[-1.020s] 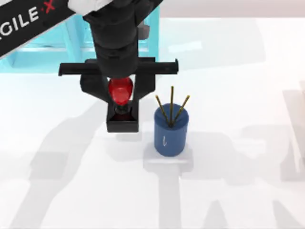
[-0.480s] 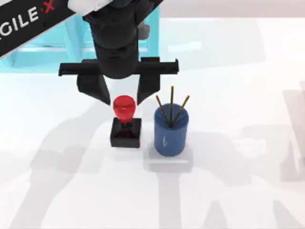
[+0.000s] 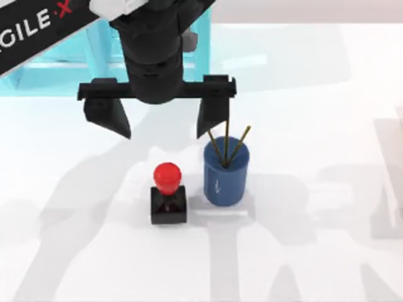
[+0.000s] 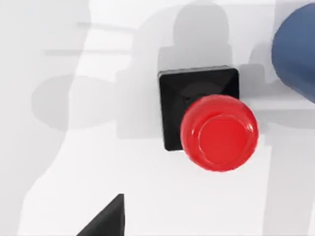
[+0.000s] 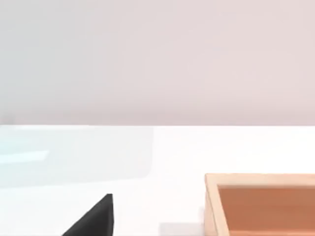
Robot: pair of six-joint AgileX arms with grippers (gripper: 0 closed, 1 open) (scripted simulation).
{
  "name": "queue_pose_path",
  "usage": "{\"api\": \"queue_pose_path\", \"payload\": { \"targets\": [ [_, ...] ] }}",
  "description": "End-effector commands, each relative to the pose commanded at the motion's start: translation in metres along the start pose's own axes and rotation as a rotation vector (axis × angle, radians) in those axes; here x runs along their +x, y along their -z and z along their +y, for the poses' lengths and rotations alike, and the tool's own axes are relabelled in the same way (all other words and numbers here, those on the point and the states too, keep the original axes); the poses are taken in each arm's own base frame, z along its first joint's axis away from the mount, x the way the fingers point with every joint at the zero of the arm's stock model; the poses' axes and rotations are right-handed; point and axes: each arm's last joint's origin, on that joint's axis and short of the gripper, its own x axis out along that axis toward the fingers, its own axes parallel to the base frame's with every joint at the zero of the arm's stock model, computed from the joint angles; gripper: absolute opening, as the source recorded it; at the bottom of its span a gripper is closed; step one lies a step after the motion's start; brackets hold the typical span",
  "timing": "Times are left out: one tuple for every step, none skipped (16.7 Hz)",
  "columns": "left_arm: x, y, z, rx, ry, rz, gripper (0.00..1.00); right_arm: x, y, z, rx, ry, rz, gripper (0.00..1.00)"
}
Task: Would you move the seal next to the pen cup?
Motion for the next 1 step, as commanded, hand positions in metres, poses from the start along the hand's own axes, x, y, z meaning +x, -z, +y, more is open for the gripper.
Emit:
{"api": "queue_pose_path", "payload": {
  "targets": [
    [0.0000, 0.0000, 0.0000, 0.000, 0.000, 0.000, 1.00, 0.0000, 0.0000, 0.0000, 0.000, 0.000, 0.000, 1.00]
  ]
}}
